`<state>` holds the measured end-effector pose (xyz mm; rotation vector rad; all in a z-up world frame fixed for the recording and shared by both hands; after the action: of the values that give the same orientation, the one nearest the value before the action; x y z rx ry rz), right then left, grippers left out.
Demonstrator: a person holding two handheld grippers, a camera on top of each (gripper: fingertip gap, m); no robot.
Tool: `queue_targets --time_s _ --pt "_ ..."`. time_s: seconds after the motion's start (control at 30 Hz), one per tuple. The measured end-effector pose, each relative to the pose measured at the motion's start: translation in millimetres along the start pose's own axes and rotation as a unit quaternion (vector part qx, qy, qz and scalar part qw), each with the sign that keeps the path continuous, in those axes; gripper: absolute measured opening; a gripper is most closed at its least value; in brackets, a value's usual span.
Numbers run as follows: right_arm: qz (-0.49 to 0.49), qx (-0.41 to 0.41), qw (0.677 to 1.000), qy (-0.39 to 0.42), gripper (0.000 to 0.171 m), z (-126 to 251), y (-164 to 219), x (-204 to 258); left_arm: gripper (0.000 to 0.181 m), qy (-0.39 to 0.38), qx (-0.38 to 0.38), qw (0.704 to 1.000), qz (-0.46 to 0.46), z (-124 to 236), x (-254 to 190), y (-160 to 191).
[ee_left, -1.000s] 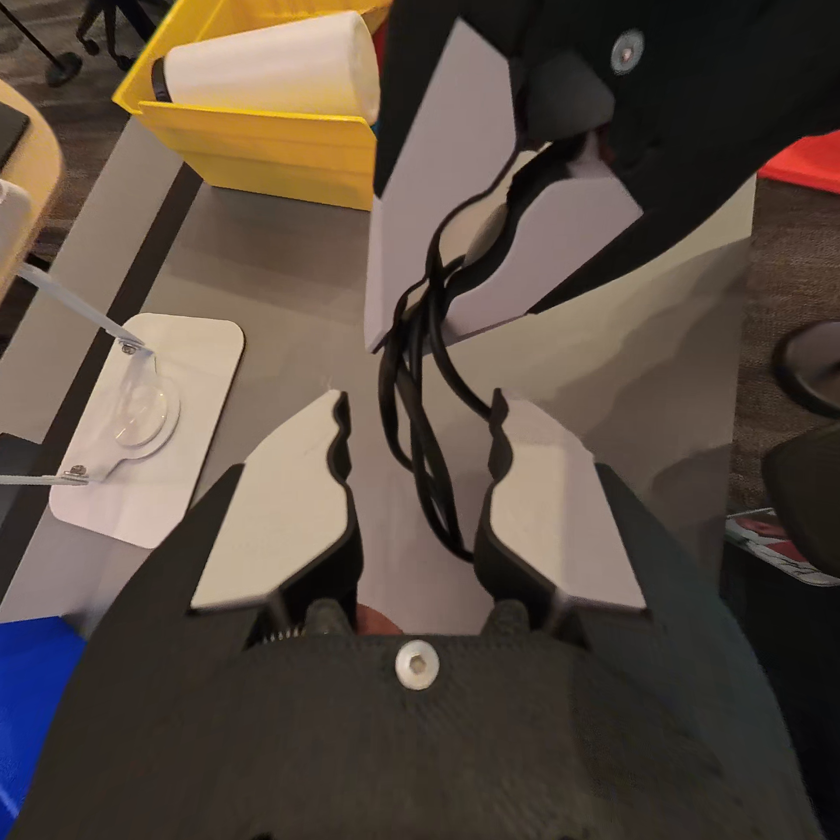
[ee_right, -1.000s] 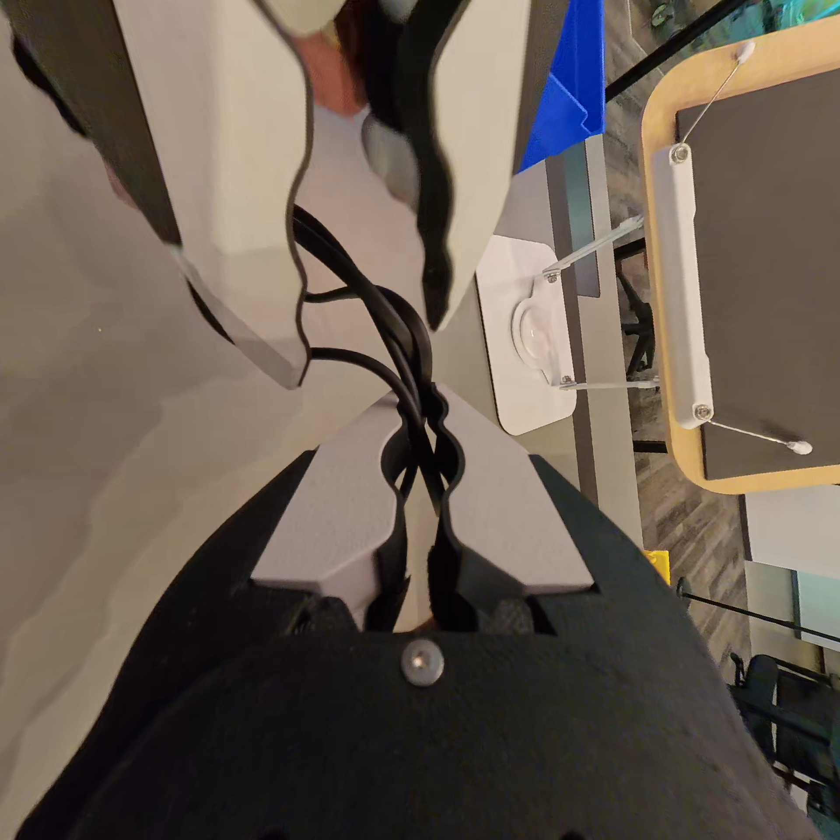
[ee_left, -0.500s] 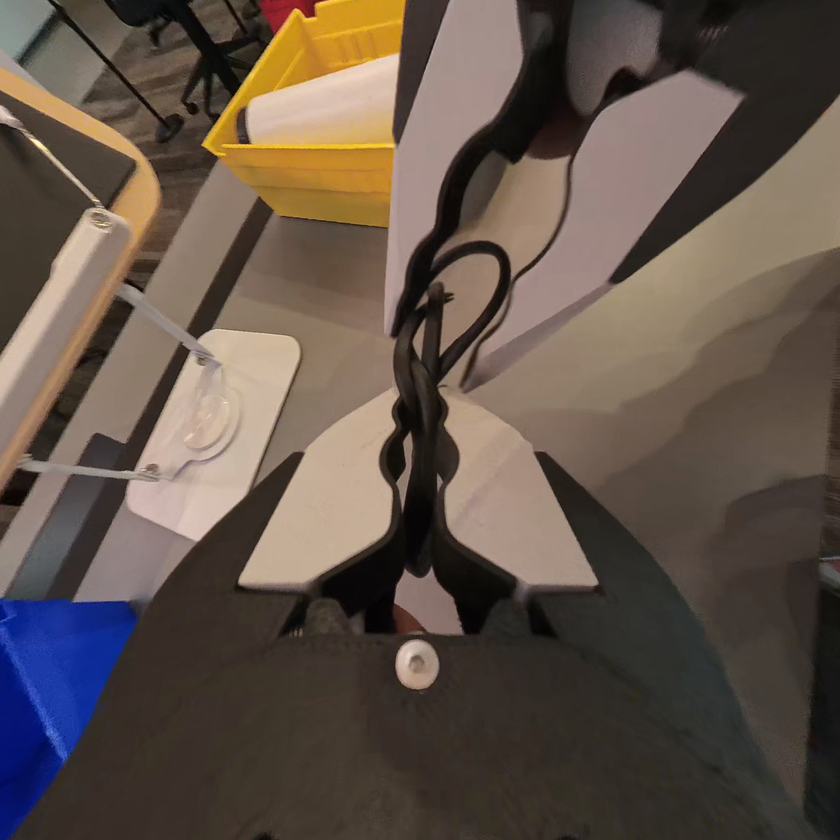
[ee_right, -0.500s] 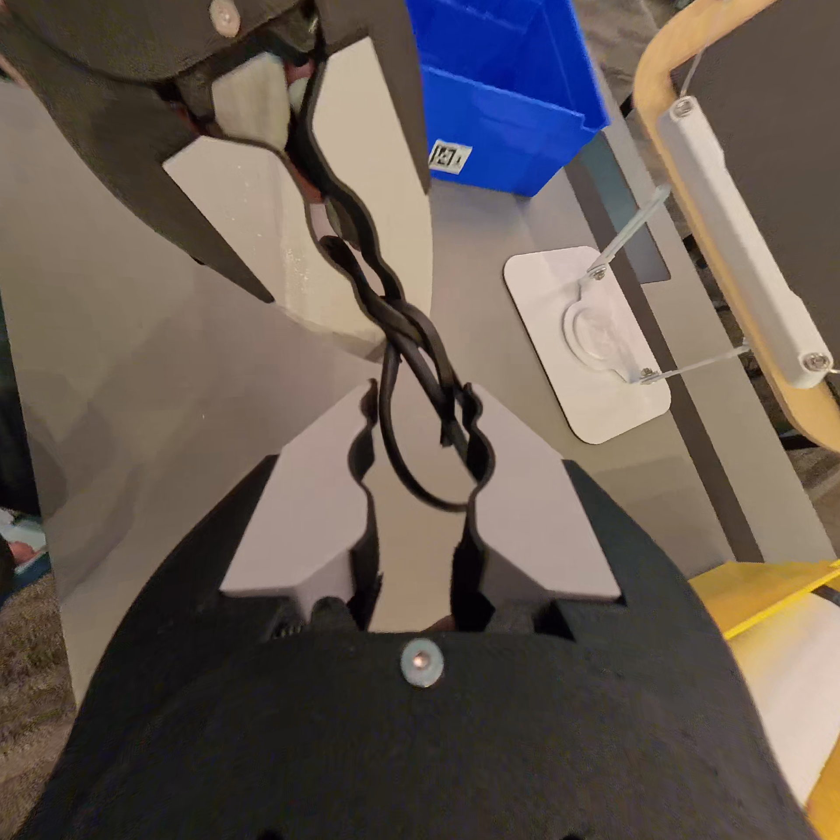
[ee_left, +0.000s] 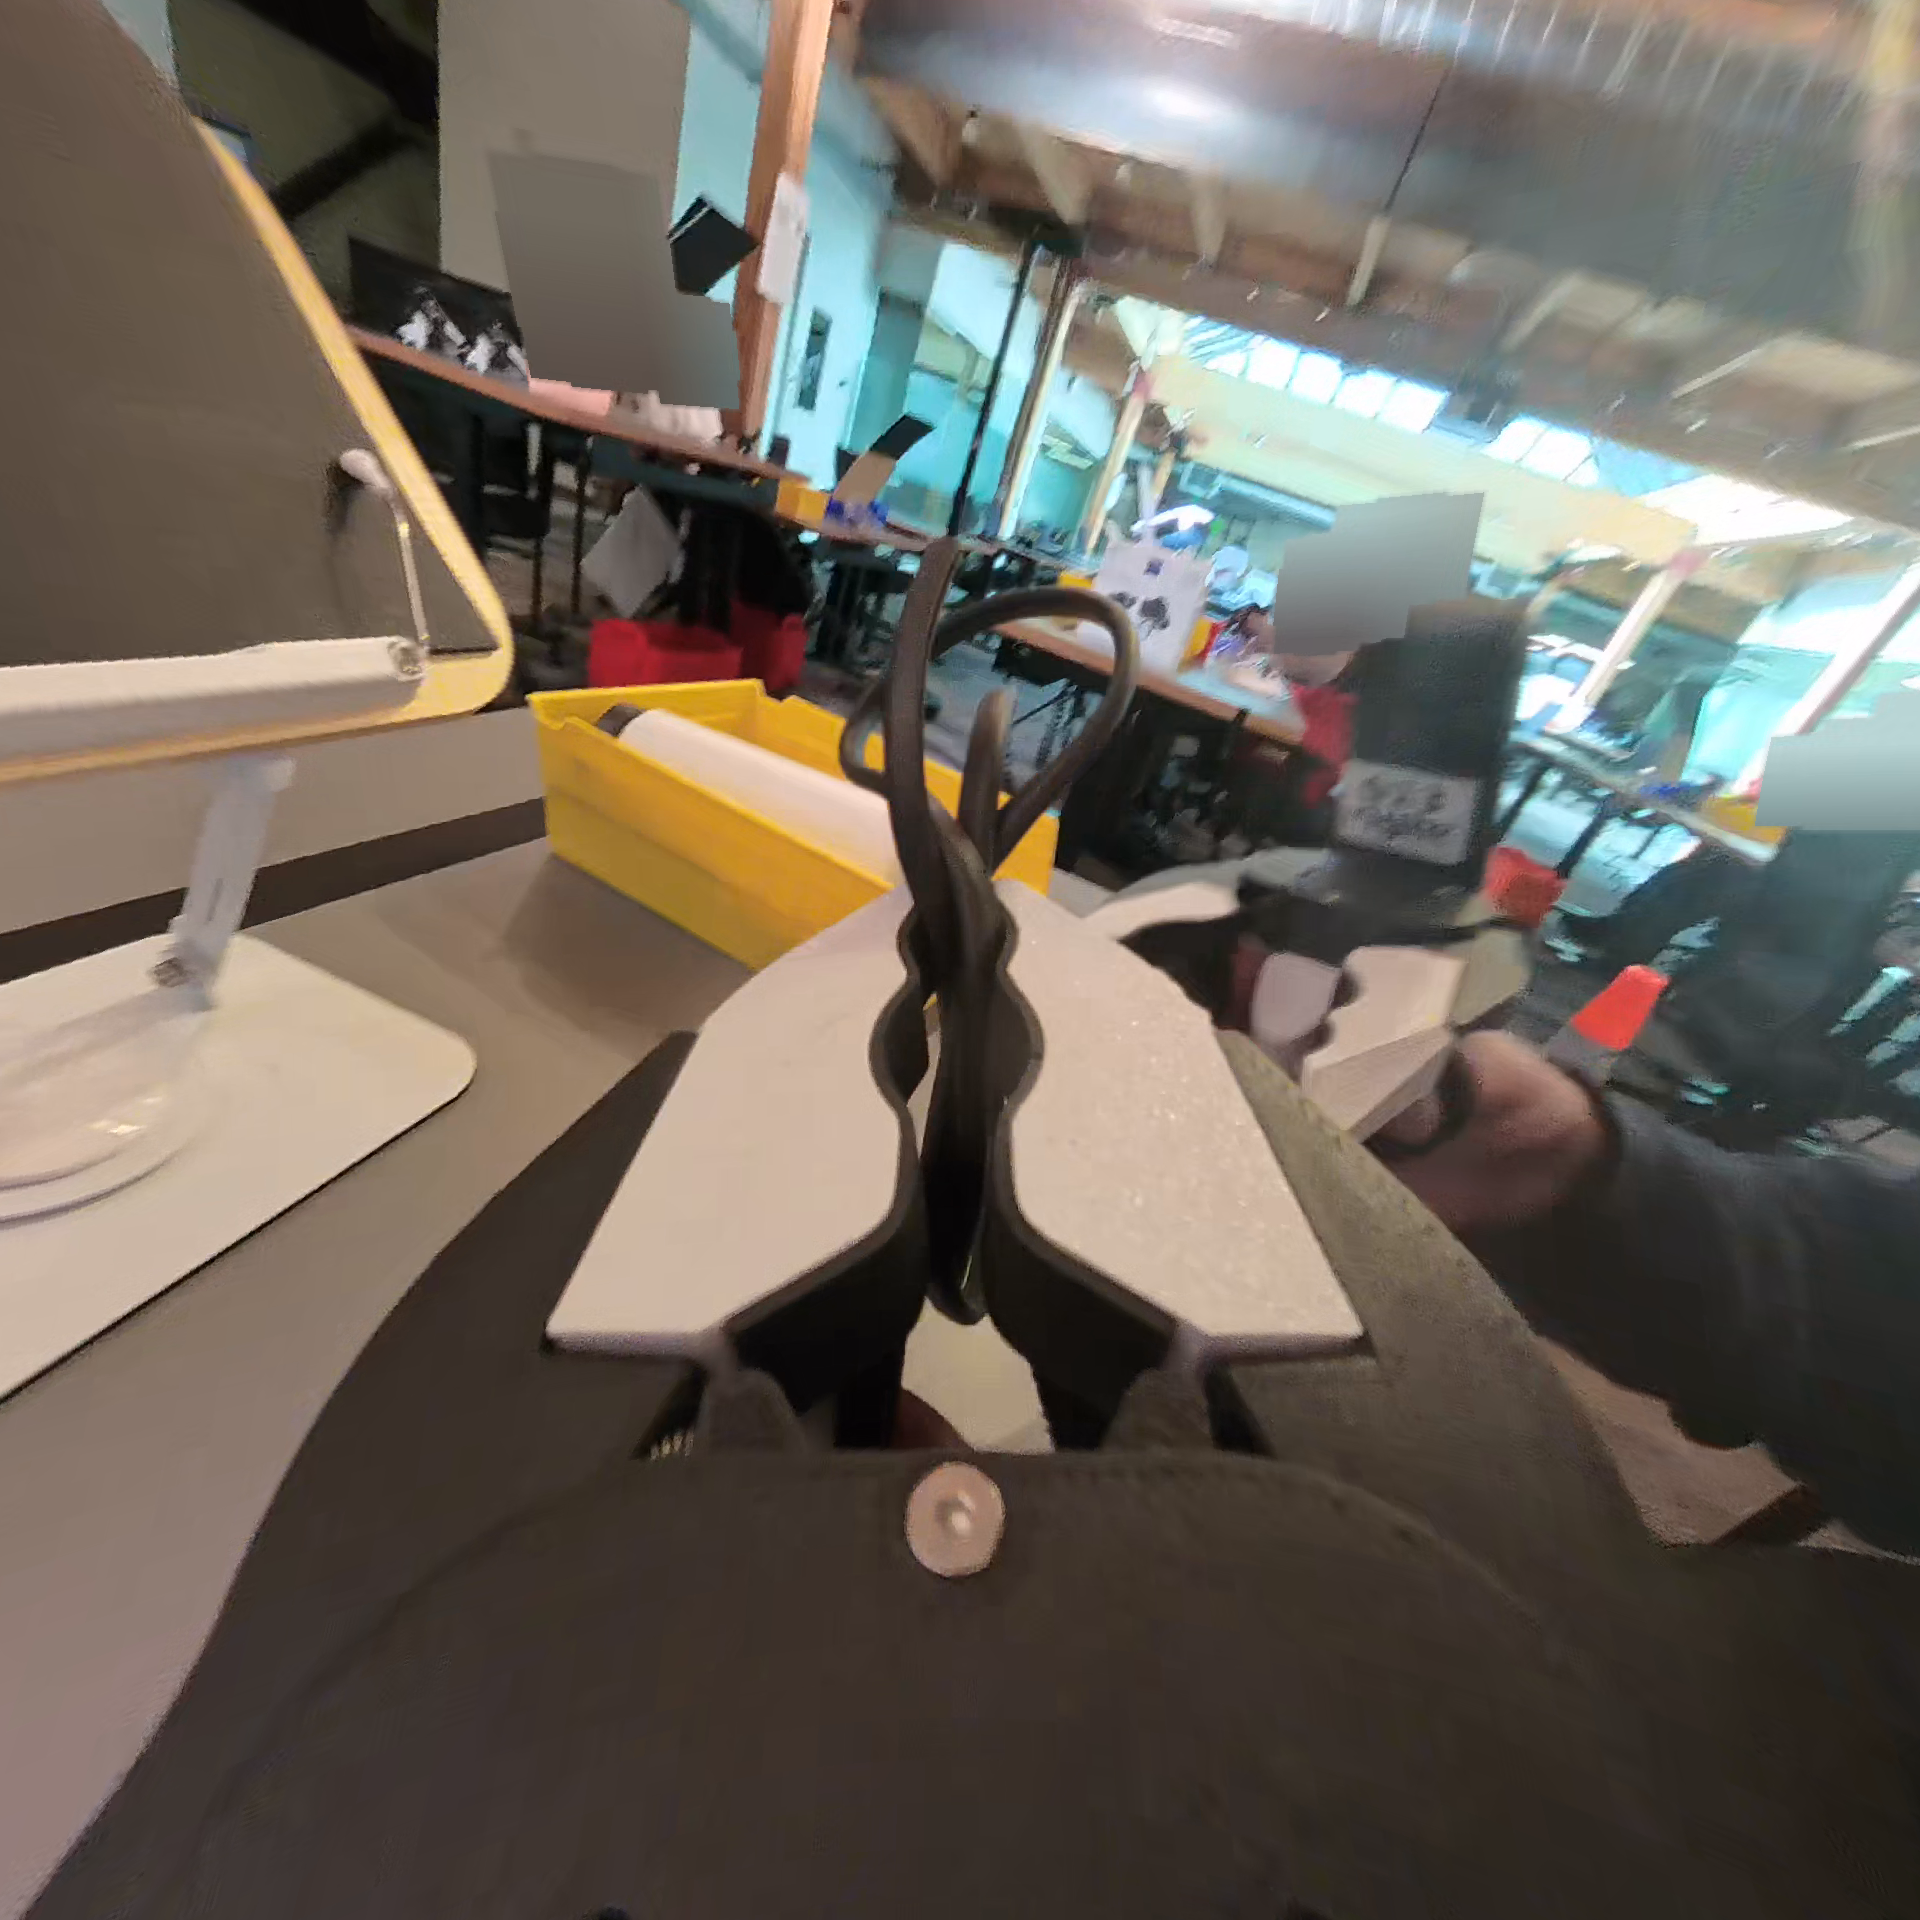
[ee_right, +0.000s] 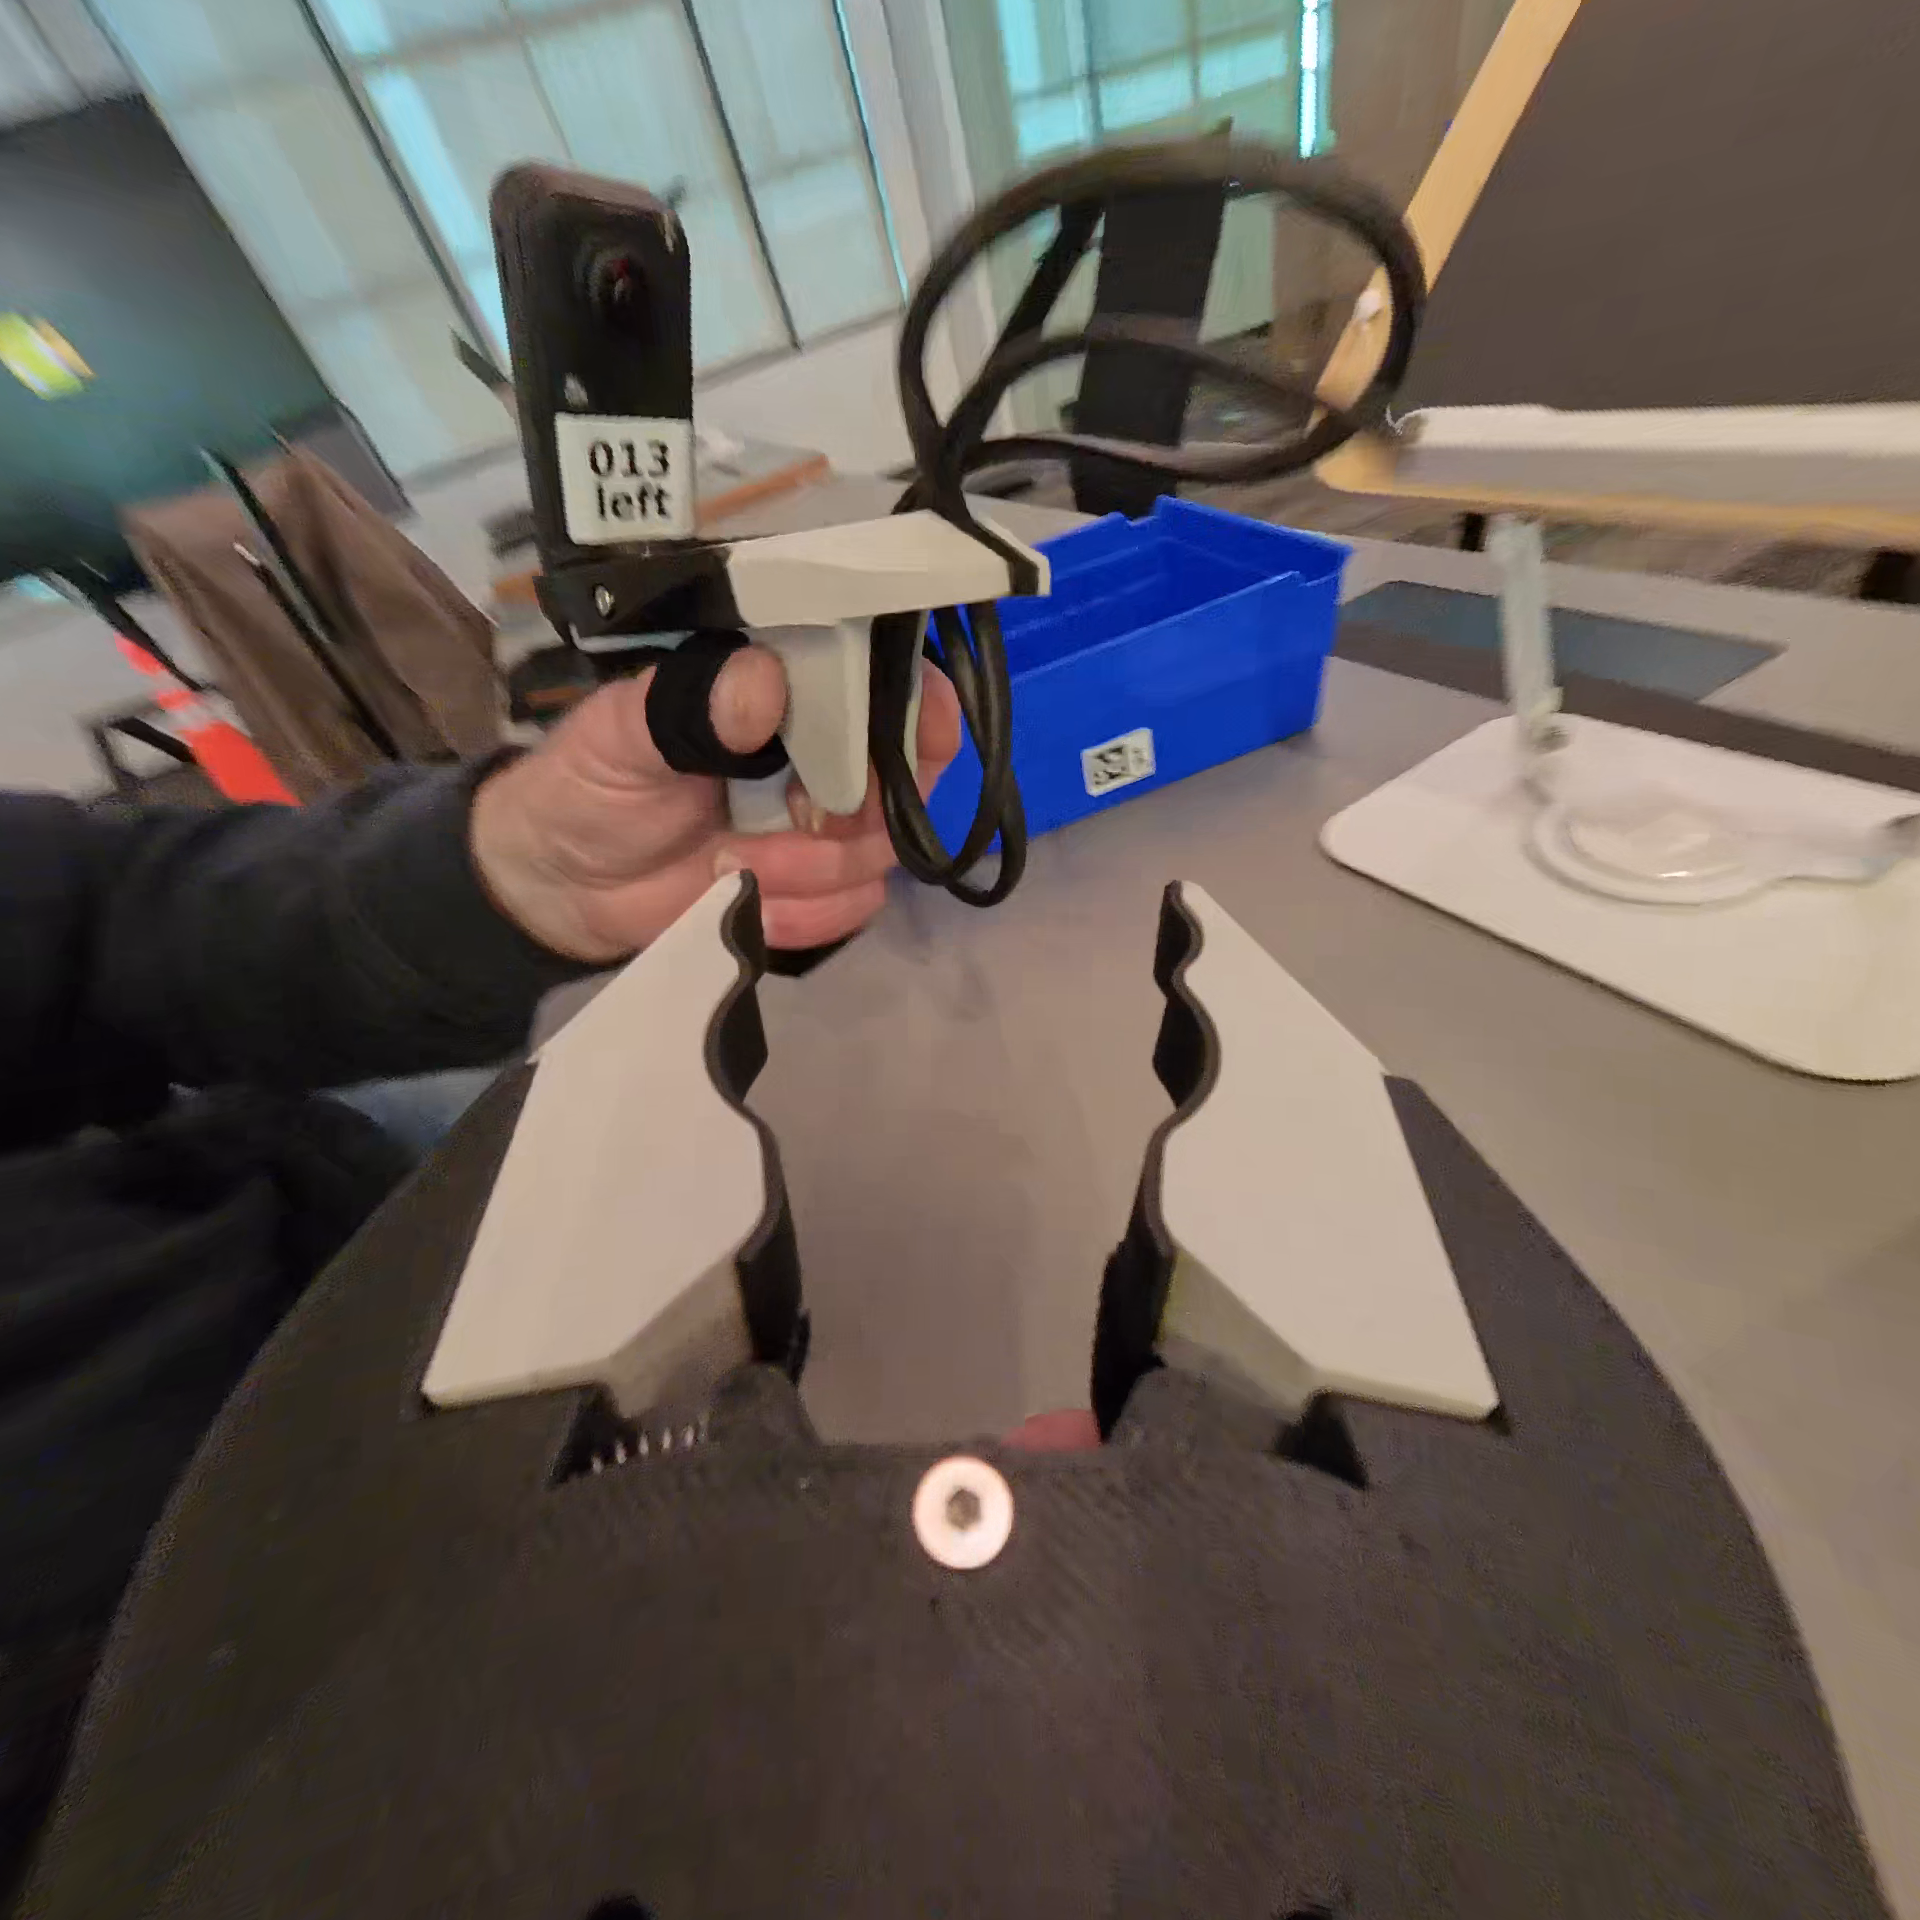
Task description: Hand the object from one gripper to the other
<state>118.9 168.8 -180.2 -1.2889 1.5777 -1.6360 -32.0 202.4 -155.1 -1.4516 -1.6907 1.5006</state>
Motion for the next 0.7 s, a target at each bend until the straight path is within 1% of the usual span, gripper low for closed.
queue_targets --time_s 0.07,0.13,0.2,0.23,0.33,0.4,0.5,0.6,0.7 --pt "-0.050 -0.014 0.998 -0.025 0.075 -11 8 -3 0.006 0.021 -0.017 1.000 0.013 -1 -3 -1" --pt "-0.086 -0.034 0.994 -0.049 0.072 -19 9 -7 0.006 0.044 -0.033 0.998 0.021 -2 -7 -4" --pt "-0.122 -0.062 0.986 -0.093 0.064 -25 6 -6 0.007 0.062 -0.040 0.997 0.023 -2 -9 -5" --pt "-0.141 -0.074 0.980 -0.120 0.057 -27 4 -5 0.007 0.079 -0.040 0.996 0.024 -3 -10 -5" --pt "-0.202 -0.094 0.956 -0.191 0.046 -31 2 -3 0.007 0.119 -0.045 0.991 0.037 -3 -13 -6" --pt "-0.232 -0.096 0.942 -0.221 0.047 -33 3 -3 0.008 0.148 -0.050 0.986 0.048 -4 -15 -7" --pt "-0.282 -0.097 0.919 -0.259 0.058 -35 5 -1 0.007 0.209 -0.057 0.975 0.056 -5 -20 -13" --pt "-0.290 -0.110 0.905 -0.291 0.058 -37 1 4 0.007 0.265 -0.062 0.959 0.073 -6 -23 -18" --pt "-0.299 -0.117 0.891 -0.321 0.054 -41 -2 6 0.008 0.306 -0.062 0.946 0.083 -7 -27 -21"
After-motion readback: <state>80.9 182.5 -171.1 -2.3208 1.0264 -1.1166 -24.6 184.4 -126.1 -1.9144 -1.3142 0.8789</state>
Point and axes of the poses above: each gripper's, where its closed fingertips meet, z back along the fingers, y out of its underside, x = y × z across the jaws, the point moved 8 cm from there along z, back along the fingers, and after that the axes turned 15 degrees about -x, right-handed, at the moved point
